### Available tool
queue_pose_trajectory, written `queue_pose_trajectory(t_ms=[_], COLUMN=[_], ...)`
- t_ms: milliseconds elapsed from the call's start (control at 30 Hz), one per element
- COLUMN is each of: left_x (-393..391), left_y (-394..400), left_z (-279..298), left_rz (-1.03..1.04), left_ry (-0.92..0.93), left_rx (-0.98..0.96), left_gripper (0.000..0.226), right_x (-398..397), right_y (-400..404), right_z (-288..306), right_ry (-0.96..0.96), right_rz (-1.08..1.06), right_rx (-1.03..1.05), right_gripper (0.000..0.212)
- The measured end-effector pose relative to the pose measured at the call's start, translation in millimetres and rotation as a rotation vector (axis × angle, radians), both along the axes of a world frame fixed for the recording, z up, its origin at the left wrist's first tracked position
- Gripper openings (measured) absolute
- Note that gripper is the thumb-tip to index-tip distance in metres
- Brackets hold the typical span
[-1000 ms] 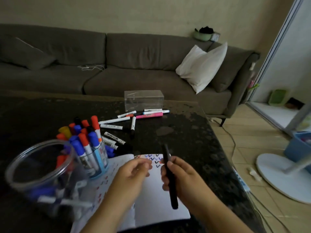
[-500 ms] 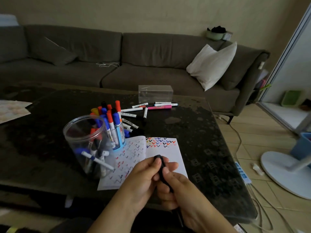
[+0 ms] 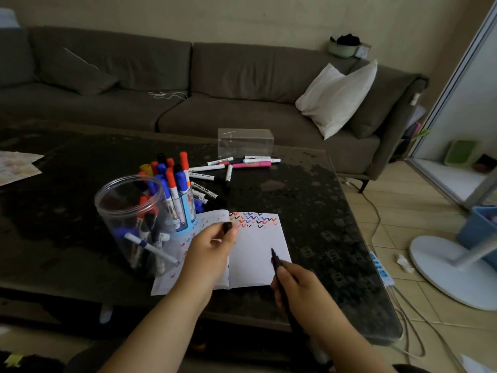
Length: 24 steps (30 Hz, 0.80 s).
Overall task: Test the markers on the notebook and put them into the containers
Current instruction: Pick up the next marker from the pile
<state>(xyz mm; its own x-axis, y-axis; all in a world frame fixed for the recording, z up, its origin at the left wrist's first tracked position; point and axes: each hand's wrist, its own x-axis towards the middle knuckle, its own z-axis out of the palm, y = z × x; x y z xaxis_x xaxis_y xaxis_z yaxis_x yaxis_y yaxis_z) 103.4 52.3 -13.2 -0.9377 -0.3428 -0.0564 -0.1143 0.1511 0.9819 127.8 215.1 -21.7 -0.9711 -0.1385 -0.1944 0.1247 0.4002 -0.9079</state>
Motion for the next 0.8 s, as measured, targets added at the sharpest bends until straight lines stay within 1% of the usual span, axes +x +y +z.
queue_pose_trajectory(t_ms=[67,133,200,267,333,400,500,567,633,700,800], left_x=[-2,-6,-9,-15,-21,-29,-37,-39,-40,-43,-46], left_y=[-2,0,4,8,11,15,18,19,19,17,16], left_z=[-14,-28,-35,-39,-42,-46,-57,-66,-74,-80,-86], left_rz=[-0.021,-0.076,-0.13,-0.155,-0.178,-0.209,-0.24,-0.249,-0.242,-0.227,-0.234], left_ry=[-0.033,-0.029,-0.011,0.022,0.054,0.075,0.11,0.139,0.182,0.222,0.271], left_rx=[-0.095,-0.17,-0.302,-0.407,-0.491,-0.578,-0.693,-0.758,-0.769,-0.761,-0.821], left_gripper=[0.015,0.021,0.023,0.02,0.019,0.021,0.025,0.027,0.028,0.026,0.019], right_x=[-9,-21,-33,-46,-60,-75,-100,-116,-130,-144,-161], right_y=[4,9,13,17,19,20,18,15,12,8,4], right_z=[3,2,3,1,-5,-13,-27,-33,-36,-41,-52], right_ry=[-0.053,-0.092,-0.13,-0.199,-0.21,-0.173,-0.056,0.038,0.114,0.152,0.22], right_rz=[-0.035,-0.105,-0.157,-0.195,-0.207,-0.199,-0.177,-0.161,-0.155,-0.162,-0.186], right_rx=[-0.165,-0.327,-0.423,-0.554,-0.652,-0.586,-0.297,-0.128,-0.054,-0.009,0.059], right_gripper=[0.023,0.029,0.024,0.03,0.031,0.025,0.012,0.02,0.023,0.015,0.005])
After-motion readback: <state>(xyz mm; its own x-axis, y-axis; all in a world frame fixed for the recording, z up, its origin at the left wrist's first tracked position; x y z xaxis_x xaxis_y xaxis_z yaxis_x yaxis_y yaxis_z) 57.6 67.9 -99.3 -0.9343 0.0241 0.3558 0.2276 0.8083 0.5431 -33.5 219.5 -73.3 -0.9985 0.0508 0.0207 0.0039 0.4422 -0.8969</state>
